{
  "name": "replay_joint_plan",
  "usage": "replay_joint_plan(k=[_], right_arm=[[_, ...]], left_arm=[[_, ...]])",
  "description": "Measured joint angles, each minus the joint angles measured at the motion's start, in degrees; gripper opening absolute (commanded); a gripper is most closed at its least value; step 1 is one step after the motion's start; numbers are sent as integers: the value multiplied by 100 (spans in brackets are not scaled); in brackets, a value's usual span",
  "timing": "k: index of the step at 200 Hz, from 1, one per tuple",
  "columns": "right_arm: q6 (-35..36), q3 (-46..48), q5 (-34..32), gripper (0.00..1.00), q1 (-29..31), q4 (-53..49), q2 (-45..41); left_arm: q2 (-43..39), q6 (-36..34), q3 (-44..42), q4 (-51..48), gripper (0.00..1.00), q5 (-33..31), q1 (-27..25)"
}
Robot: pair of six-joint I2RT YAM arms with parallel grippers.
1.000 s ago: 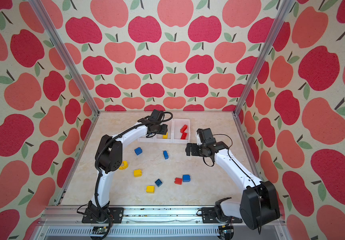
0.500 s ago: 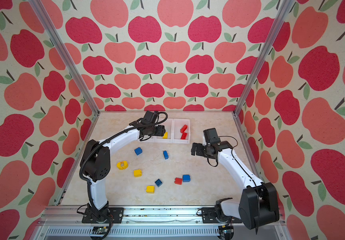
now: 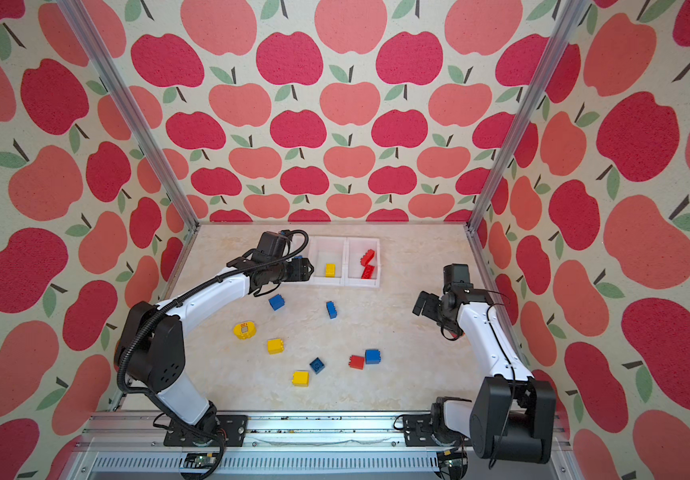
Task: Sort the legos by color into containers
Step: 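Move the right gripper over another red brick while the left gripper withdraws, then lower the right gripper onto the red brick and grasp it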
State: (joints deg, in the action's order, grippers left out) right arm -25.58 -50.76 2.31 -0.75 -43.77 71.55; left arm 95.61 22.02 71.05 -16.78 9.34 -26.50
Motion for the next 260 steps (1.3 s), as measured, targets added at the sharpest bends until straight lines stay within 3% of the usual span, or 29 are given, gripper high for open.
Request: replay_joint_plan(k=[47, 101, 260], right_arm=[[-232, 22, -52, 99, -734, -153, 164], [-575, -87, -306, 99, -1134, -422, 791], [-1318, -389, -706, 99, -1217, 70, 1696]], left_arm=[[-367, 103, -468, 87, 86, 223, 289], [-457, 107, -649, 256, 91, 463, 544], [-647, 109, -929, 538, 93, 723, 848]])
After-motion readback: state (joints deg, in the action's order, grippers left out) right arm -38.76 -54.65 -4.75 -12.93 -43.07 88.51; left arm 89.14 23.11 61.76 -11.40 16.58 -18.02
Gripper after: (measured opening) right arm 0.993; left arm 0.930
